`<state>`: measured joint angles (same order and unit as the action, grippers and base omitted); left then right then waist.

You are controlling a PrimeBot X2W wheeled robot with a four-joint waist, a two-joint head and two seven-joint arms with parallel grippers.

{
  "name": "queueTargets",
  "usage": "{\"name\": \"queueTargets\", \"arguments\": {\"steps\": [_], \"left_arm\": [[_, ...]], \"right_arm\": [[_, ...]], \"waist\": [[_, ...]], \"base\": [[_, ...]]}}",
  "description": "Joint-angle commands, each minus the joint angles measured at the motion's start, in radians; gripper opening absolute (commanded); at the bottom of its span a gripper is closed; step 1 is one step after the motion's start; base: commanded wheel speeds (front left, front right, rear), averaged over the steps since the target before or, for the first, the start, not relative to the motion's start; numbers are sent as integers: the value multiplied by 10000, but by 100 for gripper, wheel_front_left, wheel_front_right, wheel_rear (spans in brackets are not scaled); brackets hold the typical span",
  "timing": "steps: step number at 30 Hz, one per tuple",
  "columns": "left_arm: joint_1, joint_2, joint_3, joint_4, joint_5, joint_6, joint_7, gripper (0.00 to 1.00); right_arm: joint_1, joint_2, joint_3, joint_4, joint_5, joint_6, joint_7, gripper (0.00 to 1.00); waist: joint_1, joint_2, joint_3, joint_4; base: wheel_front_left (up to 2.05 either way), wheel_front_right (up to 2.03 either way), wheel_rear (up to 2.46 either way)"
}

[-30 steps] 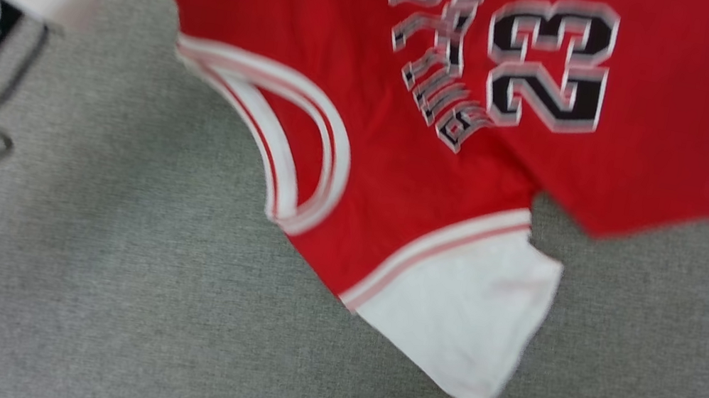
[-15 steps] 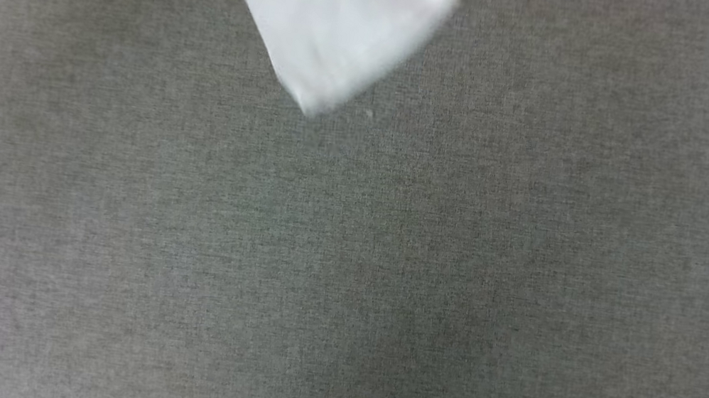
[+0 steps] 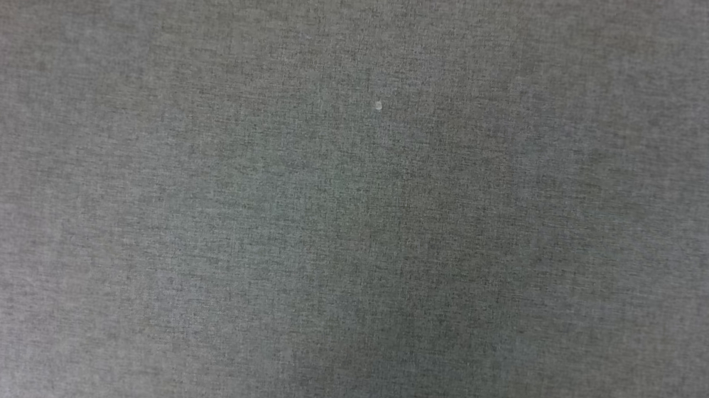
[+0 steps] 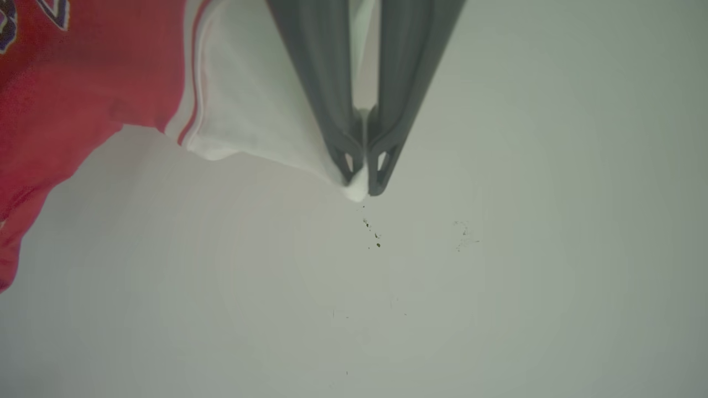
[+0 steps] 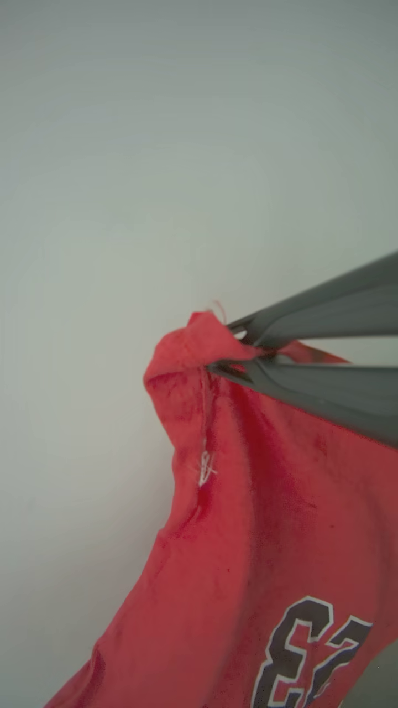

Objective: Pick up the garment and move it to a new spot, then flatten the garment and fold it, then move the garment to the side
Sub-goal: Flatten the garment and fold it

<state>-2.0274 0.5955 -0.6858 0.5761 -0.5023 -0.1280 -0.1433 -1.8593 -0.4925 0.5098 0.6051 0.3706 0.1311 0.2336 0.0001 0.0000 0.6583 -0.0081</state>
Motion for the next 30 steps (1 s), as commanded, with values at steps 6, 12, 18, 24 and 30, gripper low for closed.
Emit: {"name": "queueTargets", "arguments": {"steps": [6, 12, 18, 24, 30], "left_arm": [[502, 250, -798, 634, -638, -18, -472, 0], [1598, 338, -1322, 891, -1287, -11, -933, 0], [3559, 553, -1581, 618, -1709, -12, -1177, 0], [6512, 984, -1386, -857, -1776, 549, -1232, 0], [9899, 1570, -1142, -2951, -2064, 1605, -1237, 0]], "right_arm": [[220, 198, 661, 738, 371, -7, -421, 0], [1113, 484, 1162, 1402, 939, -7, -1012, 0], [2811, 773, 1665, 1789, 1736, -7, -1905, 0], [4912, 478, 2509, 1249, 2659, -9, -2398, 0], [6641, -313, 3361, 403, 3458, -7, -2348, 0]], "waist": [[-1, 0, 304, 4], [-1, 0, 253, -48], [-1, 0, -273, -127], [-1, 0, -1306, -83], [-1, 0, -2397, -4]], "base": [[0, 0, 0], [0, 0, 0], [0, 0, 0], [0, 0, 0], [0, 0, 0]]}}
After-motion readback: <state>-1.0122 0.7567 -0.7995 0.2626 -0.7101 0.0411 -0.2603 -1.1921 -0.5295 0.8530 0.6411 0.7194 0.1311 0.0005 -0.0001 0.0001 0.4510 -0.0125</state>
